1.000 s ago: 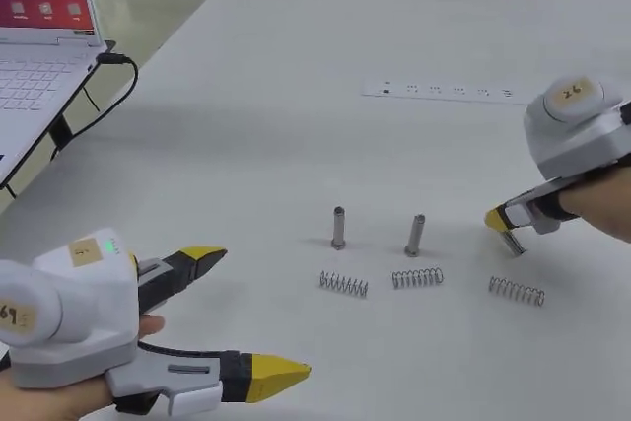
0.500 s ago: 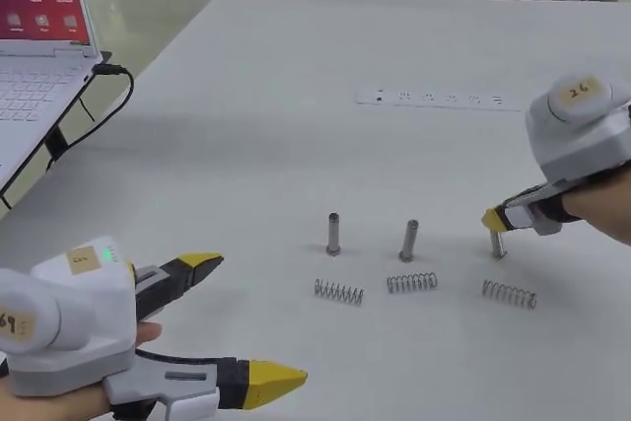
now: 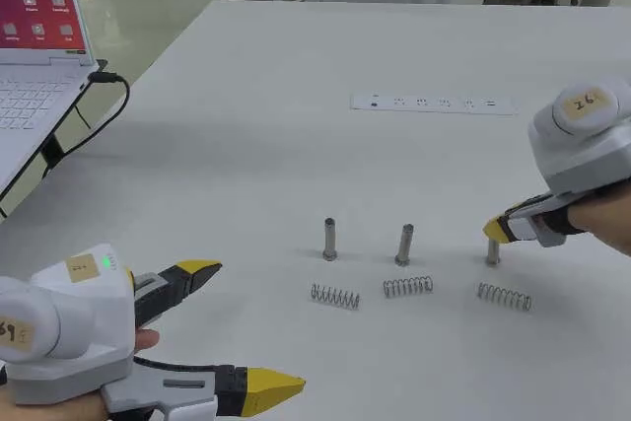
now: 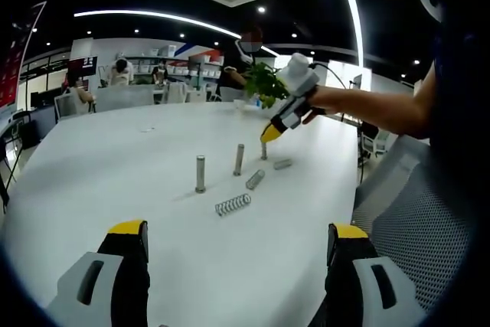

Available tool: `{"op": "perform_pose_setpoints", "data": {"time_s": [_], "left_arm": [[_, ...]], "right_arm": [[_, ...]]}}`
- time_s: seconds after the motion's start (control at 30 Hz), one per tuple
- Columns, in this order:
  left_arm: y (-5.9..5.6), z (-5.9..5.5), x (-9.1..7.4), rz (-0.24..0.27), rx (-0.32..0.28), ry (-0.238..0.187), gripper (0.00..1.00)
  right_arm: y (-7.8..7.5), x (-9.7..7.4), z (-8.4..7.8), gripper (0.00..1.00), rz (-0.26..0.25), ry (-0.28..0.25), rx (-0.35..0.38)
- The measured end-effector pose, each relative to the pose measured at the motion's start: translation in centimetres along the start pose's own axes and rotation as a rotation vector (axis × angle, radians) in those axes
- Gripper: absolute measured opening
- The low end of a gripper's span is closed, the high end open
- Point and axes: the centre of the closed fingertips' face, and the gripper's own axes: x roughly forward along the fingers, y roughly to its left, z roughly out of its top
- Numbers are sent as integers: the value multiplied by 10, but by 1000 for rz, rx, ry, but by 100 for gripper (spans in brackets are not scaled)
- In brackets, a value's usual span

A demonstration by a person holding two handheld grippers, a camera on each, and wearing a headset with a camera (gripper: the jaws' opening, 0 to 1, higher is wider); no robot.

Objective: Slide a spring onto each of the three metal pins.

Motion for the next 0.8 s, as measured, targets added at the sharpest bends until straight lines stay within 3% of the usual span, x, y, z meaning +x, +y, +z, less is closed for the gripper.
{"op": "perform_pose_setpoints", "data": {"time_s": [0.8], "left_arm": [[0,0,0,0,-2,-1,94]], "right_arm": [[1,-5,-4,7,8,-13,-17]]}}
